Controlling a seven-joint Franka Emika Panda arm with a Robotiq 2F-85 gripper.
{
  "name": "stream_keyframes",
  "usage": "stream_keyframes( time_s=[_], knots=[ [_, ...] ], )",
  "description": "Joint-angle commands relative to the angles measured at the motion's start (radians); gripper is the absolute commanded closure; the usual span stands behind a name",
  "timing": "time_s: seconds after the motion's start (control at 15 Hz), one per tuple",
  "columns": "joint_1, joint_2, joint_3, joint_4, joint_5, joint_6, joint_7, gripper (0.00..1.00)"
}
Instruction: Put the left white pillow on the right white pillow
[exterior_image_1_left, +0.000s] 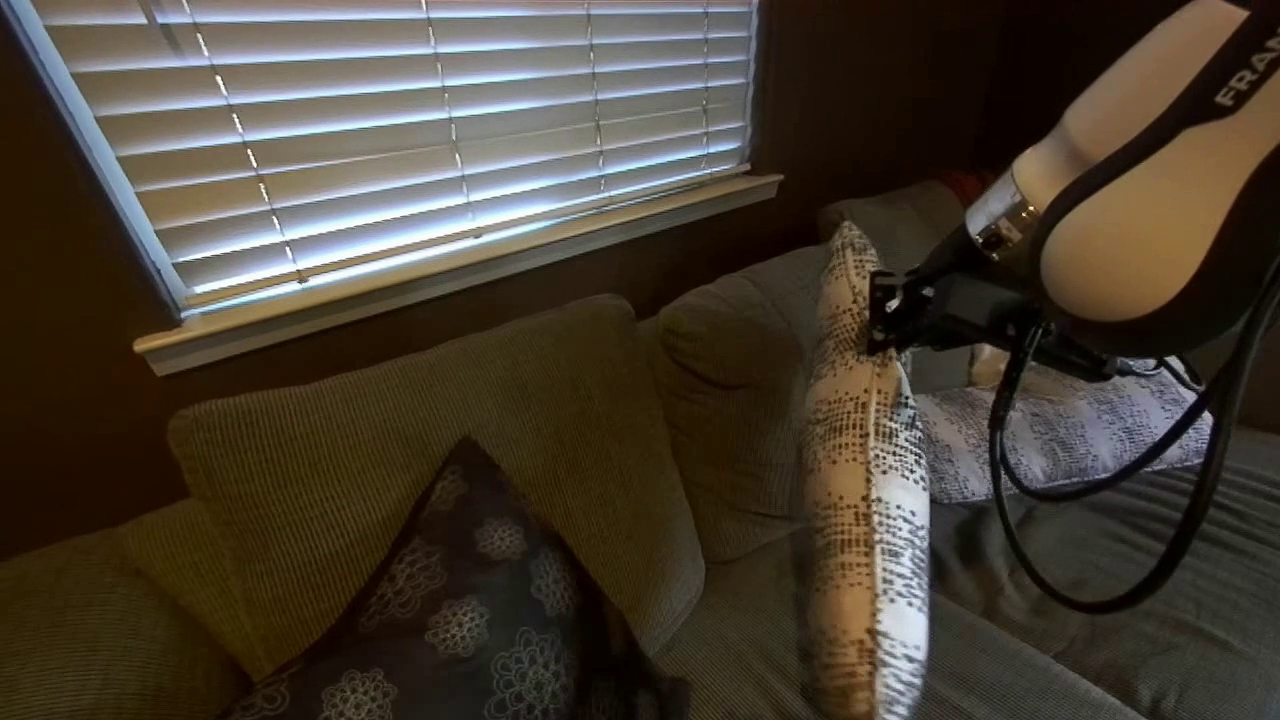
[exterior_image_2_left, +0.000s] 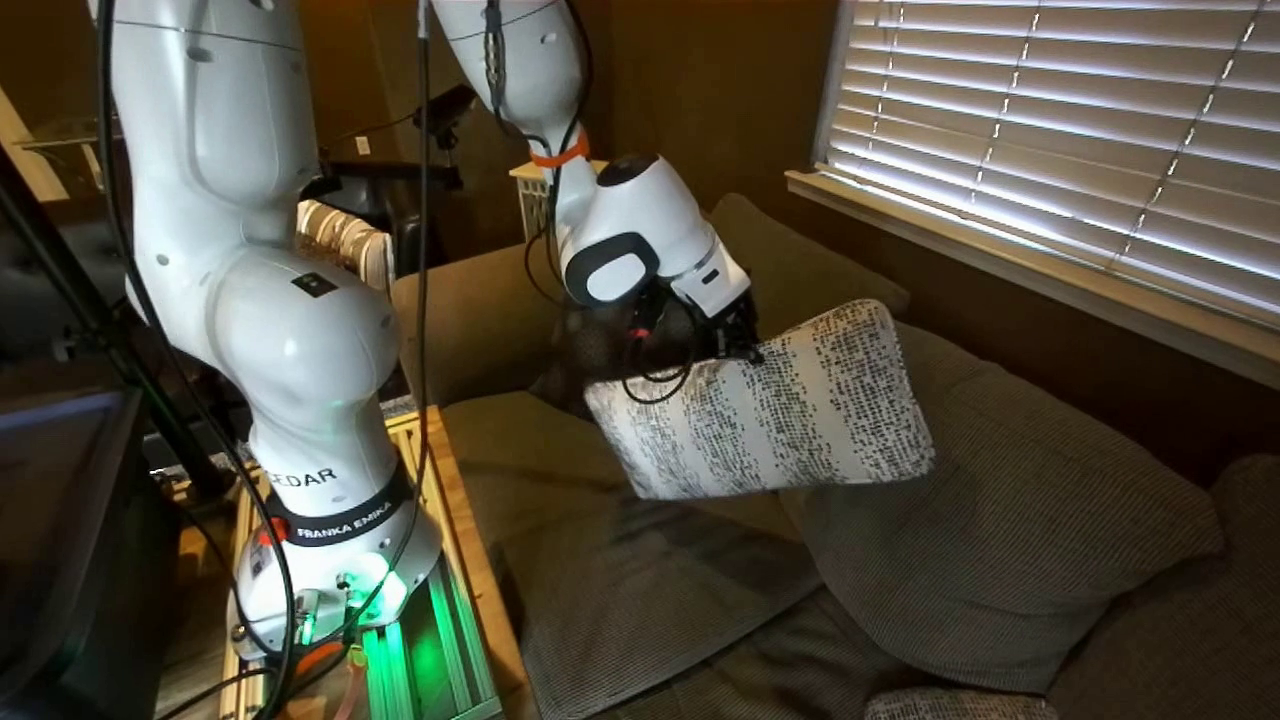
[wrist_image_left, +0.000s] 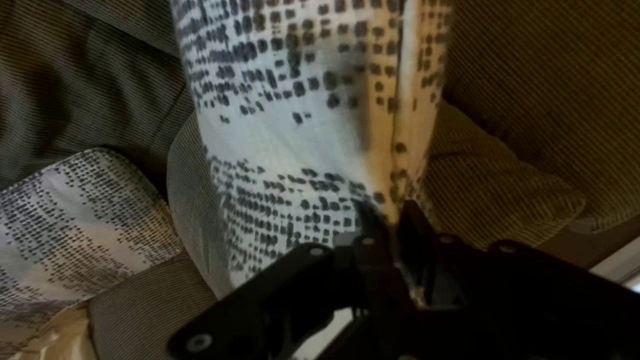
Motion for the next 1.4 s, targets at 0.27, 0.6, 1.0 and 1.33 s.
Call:
stream_keyframes(
  time_s=[0.27, 0.6, 1.0, 1.33],
  knots=[
    [0.006, -0.047, -0.008, -0.014, 0.003, 0.012, -0.002, 0.96],
    [0.033, 0.049, -0.123, 0.025, 0.138, 0.055, -0.024, 0.96],
    [0.024, 0.13, -0.269, 0.06, 0.273, 0.047, -0.031, 0.96],
    [-0.016, 0.198, -0.308, 0.068, 0.263, -0.148, -0.017, 0.96]
  ],
)
